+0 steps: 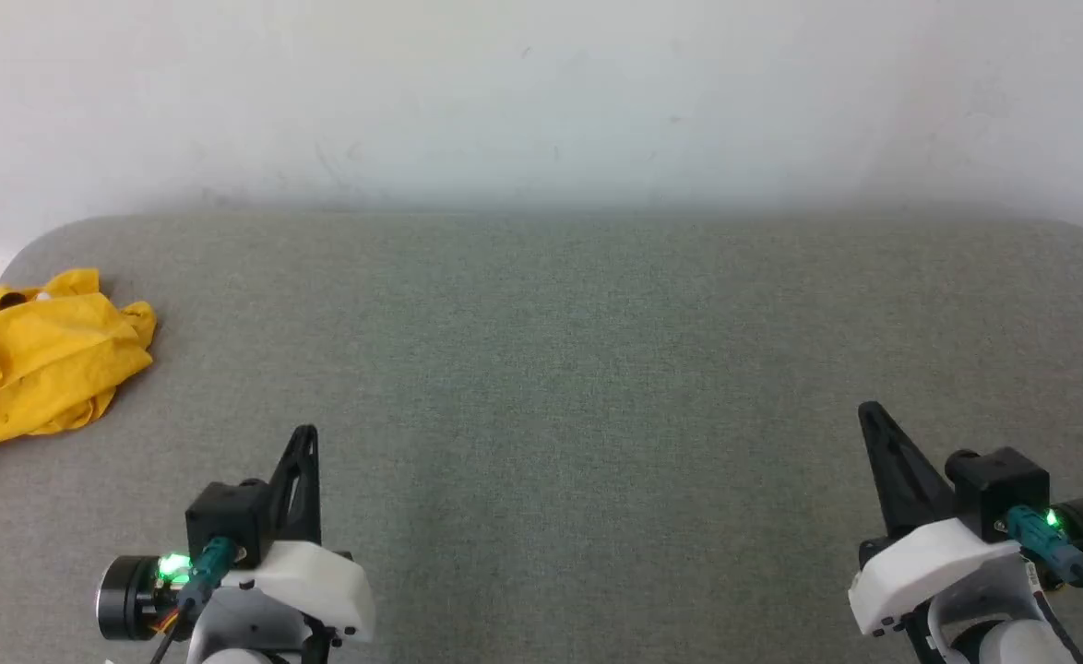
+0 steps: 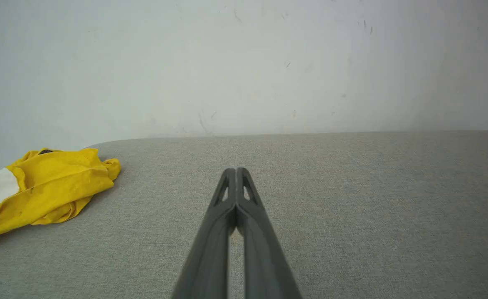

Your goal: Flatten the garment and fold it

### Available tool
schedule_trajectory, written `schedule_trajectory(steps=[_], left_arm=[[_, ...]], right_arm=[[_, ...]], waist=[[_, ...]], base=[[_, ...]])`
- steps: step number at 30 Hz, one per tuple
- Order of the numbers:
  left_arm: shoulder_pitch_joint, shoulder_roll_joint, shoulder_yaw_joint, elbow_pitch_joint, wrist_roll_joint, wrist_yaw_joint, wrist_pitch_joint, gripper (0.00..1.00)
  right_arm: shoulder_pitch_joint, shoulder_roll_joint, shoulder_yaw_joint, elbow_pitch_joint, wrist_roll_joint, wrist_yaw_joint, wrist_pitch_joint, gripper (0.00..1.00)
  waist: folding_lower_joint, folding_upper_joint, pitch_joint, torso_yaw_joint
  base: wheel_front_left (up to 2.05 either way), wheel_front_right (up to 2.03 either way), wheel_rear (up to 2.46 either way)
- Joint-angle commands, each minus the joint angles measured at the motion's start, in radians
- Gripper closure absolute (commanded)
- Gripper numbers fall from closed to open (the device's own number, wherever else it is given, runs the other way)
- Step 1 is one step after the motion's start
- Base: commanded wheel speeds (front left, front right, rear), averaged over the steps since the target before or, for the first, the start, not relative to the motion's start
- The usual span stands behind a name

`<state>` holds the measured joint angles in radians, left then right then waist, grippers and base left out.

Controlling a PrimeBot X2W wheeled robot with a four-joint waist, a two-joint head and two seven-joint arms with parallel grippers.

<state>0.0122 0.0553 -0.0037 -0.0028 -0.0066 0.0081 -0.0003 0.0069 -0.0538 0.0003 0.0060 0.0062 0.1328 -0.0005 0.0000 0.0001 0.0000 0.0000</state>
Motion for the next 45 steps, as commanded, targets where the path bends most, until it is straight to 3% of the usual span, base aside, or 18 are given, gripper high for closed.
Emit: schedule_trajectory(steps=[1,17,18,45], left_arm=[[-0.012,-0.005,0.004,0.003,0.007,-0.008,0.000,1.00],[-0.012,-0.005,0.004,0.003,0.007,-0.008,0.000,1.00],[0.000,0.000,0.000,0.000,0.000,0.000,0.000,0.00],[-0.001,-0.001,0.005,-0.016,-0.036,0.010,-0.045,0.00]], right_arm=[[-0.007,0.004,0.000,-0.006,-0.006,-0.002,0.000,1.00],[-0.007,0.004,0.000,-0.006,-0.006,-0.002,0.000,1.00],[0.000,0.000,0.000,0.000,0.000,0.000,0.000,0.00],[-0.010,0.000,-0.068,0.025,0.025,0.000,-0.045,0.00]], waist=[[0.0000,-0.0001,0.000,0.000],[0.0000,-0.0001,0.000,0.000],[0.0000,-0.0001,0.000,0.000],[0.0000,-0.0001,0.021,0.008]], base=[[0.00,0.00,0.00],[0.00,0.00,0.00],[0.00,0.00,0.00],[0.00,0.00,0.00]])
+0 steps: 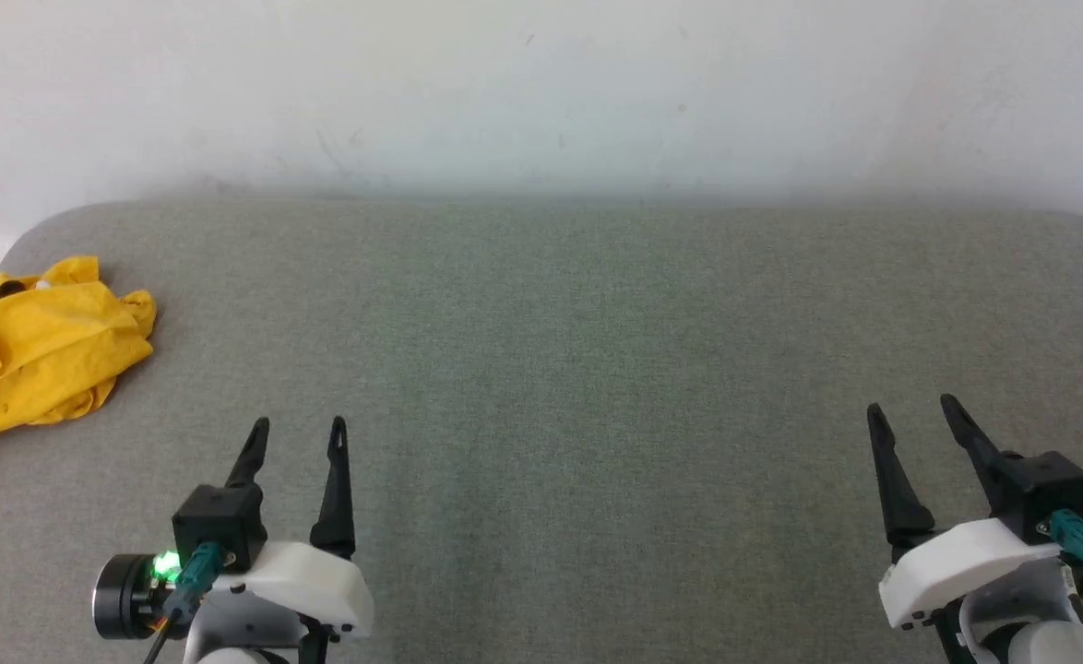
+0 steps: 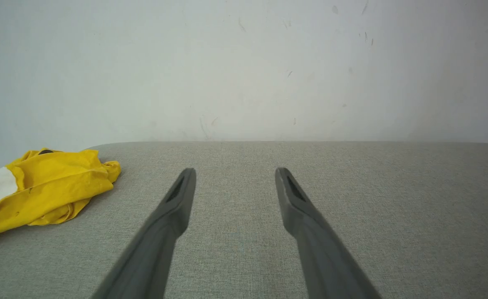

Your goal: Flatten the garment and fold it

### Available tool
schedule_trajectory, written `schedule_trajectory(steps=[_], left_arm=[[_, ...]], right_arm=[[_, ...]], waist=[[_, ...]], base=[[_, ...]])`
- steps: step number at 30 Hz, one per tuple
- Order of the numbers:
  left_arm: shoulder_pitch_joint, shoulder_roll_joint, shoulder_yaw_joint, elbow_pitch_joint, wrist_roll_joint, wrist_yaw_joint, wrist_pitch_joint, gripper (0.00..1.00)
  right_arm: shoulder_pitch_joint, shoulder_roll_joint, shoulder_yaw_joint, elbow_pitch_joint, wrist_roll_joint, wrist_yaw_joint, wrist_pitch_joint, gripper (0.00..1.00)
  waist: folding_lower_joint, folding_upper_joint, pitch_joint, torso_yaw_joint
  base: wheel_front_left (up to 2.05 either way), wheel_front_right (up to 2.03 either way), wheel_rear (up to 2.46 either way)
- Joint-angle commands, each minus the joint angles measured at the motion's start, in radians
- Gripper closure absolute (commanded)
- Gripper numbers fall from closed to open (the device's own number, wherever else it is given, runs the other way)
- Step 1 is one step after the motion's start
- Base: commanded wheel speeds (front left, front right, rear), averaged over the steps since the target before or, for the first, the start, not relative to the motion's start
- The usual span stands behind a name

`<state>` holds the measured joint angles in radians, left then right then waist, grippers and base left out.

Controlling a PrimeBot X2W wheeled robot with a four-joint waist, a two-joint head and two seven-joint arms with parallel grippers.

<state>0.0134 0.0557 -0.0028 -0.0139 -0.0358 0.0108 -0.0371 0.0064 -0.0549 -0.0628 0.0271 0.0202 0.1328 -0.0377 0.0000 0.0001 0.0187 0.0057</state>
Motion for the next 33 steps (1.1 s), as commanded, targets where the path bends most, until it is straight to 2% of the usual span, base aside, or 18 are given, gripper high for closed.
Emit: schedule_trajectory(steps=[1,16,33], left_arm=[[-0.004,-0.001,0.004,-0.005,-0.008,0.008,-0.011,0.00],[-0.008,-0.002,0.002,-0.028,-0.038,0.045,-0.042,0.00],[0.012,-0.002,-0.017,-0.036,-0.081,0.070,-0.078,0.00]], right_arm=[[-0.011,0.001,-0.008,0.004,0.011,0.000,-0.010,0.00],[-0.039,0.001,-0.031,0.007,0.001,-0.001,-0.042,0.00],[-0.068,0.001,0.011,0.059,-0.023,-0.001,-0.077,0.00]], waist=[[0.0000,-0.0001,0.004,0.004],[0.0000,-0.0001,0.034,0.082],[0.0000,-0.0001,0.043,0.238]], base=[[0.00,0.00,0.00],[0.00,0.00,0.00],[0.00,0.00,0.00]])
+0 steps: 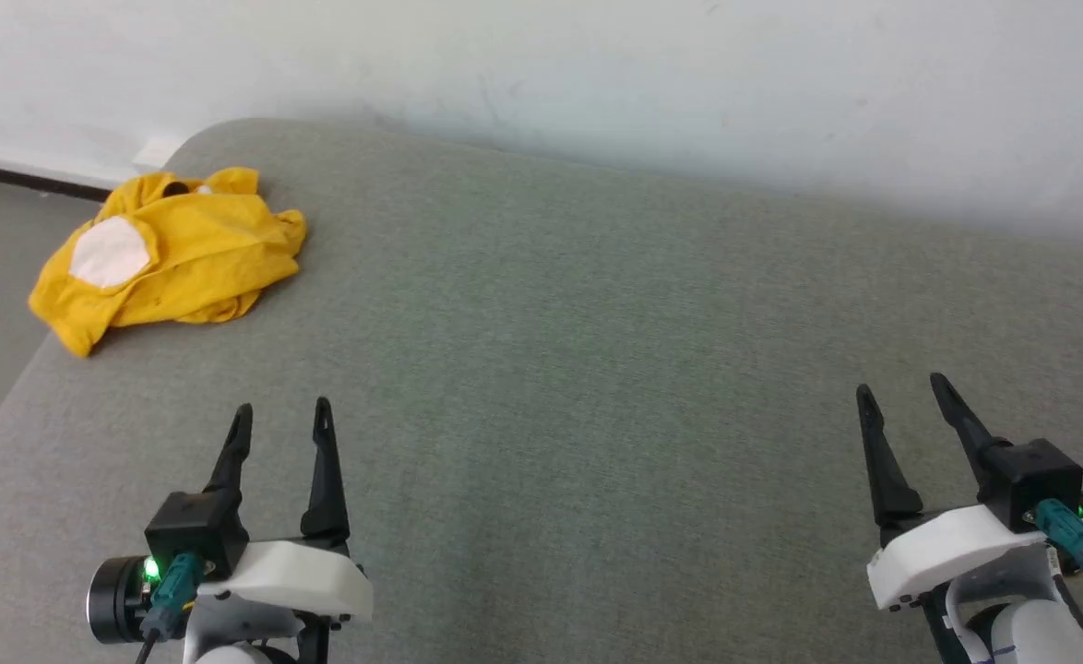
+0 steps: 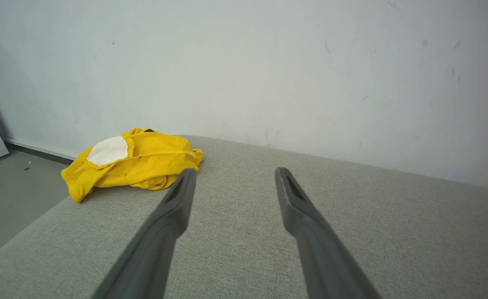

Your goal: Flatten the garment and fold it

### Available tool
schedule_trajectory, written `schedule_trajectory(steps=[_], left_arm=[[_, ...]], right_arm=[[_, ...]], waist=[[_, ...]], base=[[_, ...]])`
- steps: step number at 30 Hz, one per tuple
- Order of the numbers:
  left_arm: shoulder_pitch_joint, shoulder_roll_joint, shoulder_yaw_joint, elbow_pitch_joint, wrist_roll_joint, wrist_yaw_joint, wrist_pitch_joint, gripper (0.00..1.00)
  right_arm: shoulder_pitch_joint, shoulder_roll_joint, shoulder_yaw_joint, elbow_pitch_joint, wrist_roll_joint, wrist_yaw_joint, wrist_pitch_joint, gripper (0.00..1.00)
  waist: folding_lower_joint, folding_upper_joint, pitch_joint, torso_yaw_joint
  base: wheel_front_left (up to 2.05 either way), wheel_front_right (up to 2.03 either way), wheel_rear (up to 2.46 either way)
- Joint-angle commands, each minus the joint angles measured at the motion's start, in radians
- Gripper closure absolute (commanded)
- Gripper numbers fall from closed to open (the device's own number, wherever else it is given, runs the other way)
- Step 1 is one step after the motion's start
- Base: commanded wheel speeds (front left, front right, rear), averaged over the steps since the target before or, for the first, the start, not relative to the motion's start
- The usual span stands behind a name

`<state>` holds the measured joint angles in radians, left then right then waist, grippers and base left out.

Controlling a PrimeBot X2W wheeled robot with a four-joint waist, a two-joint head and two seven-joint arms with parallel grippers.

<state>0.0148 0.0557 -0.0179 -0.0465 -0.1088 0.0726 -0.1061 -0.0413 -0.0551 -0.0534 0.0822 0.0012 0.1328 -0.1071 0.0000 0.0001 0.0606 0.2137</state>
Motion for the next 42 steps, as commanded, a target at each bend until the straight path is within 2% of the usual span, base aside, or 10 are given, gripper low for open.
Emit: schedule_trajectory(steps=[1,15,27,42], left_arm=[[0.013,-0.002,-0.004,-0.004,-0.010,0.010,-0.011,0.00],[0.039,-0.003,-0.013,-0.006,-0.042,0.029,-0.040,0.00],[0.045,-0.004,-0.035,-0.008,-0.064,0.050,-0.065,0.00],[0.057,-0.004,-0.063,-0.018,-0.101,0.085,-0.096,0.00]], right_arm=[[-0.022,0.001,0.006,0.008,-0.004,-0.001,-0.010,0.00],[-0.057,0.000,0.086,0.060,-0.005,-0.001,-0.034,0.00],[-0.088,0.000,0.146,0.100,0.008,-0.001,-0.058,0.00],[-0.123,-0.013,0.166,0.133,0.013,-0.002,-0.089,0.00]], waist=[[0.0000,-0.0001,0.001,0.040],[0.0000,-0.0001,0.009,0.169],[0.0000,-0.0001,0.014,0.229],[0.0000,-0.0001,0.036,0.296]], base=[[0.00,0.00,0.00],[-0.01,-0.01,-0.01],[-0.04,-0.04,-0.04],[0.00,0.00,0.00]])
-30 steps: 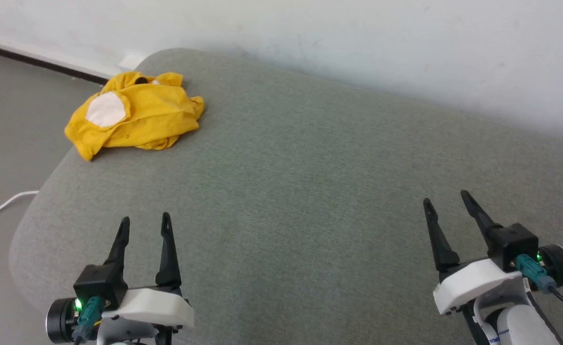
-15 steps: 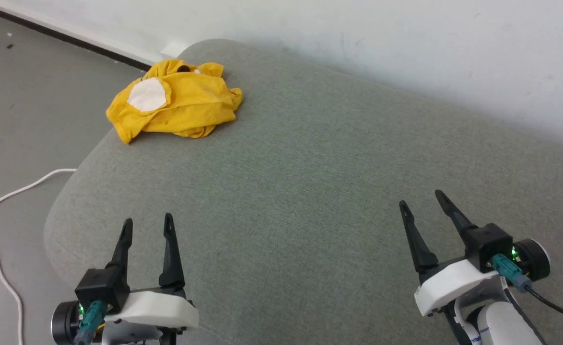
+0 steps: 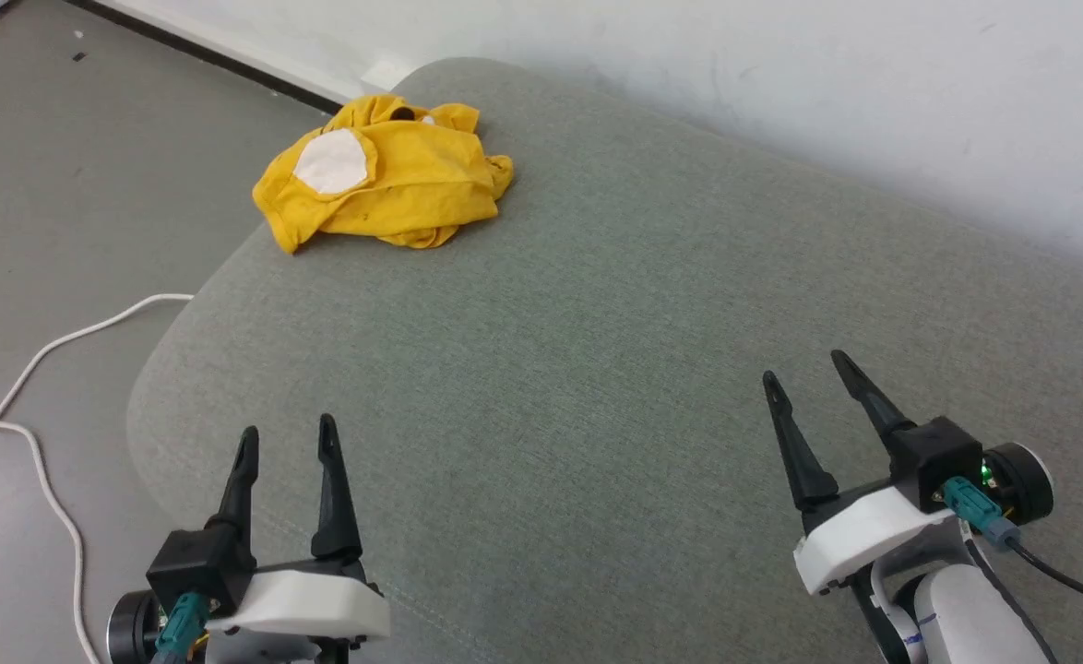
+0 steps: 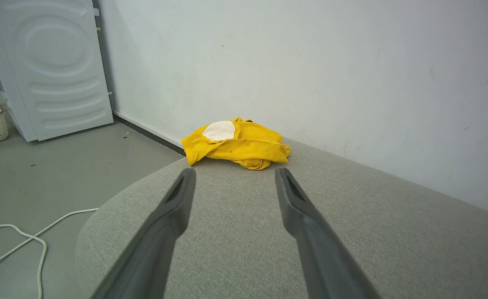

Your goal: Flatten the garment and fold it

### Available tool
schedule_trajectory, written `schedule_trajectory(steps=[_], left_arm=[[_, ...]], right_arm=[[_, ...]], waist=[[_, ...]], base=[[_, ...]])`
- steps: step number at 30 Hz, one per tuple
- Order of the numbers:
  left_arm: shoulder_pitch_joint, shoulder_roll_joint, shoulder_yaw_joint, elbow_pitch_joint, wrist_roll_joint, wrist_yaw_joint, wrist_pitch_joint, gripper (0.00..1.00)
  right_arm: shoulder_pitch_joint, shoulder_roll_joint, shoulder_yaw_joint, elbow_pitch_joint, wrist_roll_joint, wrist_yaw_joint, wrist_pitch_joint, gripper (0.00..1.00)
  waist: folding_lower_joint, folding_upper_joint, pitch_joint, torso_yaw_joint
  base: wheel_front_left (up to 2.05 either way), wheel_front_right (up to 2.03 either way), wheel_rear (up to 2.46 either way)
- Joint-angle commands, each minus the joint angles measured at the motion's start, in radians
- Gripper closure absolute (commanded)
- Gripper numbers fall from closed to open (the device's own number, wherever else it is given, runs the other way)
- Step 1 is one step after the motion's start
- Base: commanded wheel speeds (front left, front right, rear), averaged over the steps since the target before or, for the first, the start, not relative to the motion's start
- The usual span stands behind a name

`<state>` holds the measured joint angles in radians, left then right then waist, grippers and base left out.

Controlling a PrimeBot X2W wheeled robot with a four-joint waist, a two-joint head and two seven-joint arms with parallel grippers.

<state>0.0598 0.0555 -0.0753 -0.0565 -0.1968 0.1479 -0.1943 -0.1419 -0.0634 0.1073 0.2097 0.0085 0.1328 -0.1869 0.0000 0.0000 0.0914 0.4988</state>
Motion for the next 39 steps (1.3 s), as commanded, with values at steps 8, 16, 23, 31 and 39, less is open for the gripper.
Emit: schedule_trajectory(steps=[8,16,23,31,39], left_arm=[[0.019,-0.004,-0.013,-0.015,-0.027,0.024,-0.023,0.00],[0.027,-0.005,-0.007,-0.015,-0.048,0.023,-0.039,0.00],[0.021,-0.005,-0.012,-0.007,-0.067,0.031,-0.054,0.00],[0.026,-0.005,-0.014,-0.010,-0.081,0.041,-0.067,0.00],[0.023,-0.005,-0.009,-0.005,-0.080,0.034,-0.067,0.00]], right_arm=[[-0.033,-0.007,0.006,0.016,0.005,-0.002,-0.022,0.00],[-0.041,-0.006,0.008,0.024,0.004,-0.002,-0.034,0.00],[-0.052,-0.006,0.011,0.032,0.002,-0.002,-0.044,0.00],[-0.066,-0.014,0.020,0.041,0.002,-0.002,-0.051,0.00],[-0.065,-0.011,0.019,0.036,0.000,-0.002,-0.050,0.00]], waist=[[0.0000,0.0000,0.010,0.043],[0.0000,0.0000,0.016,0.080],[0.0000,0.0000,0.029,0.114],[0.0000,0.0000,0.036,0.138],[0.0000,0.0000,0.028,0.131]], base=[[0.00,0.00,0.00],[0.00,0.00,0.00],[0.00,0.00,0.00],[0.00,0.00,0.00],[0.00,0.00,0.00]])
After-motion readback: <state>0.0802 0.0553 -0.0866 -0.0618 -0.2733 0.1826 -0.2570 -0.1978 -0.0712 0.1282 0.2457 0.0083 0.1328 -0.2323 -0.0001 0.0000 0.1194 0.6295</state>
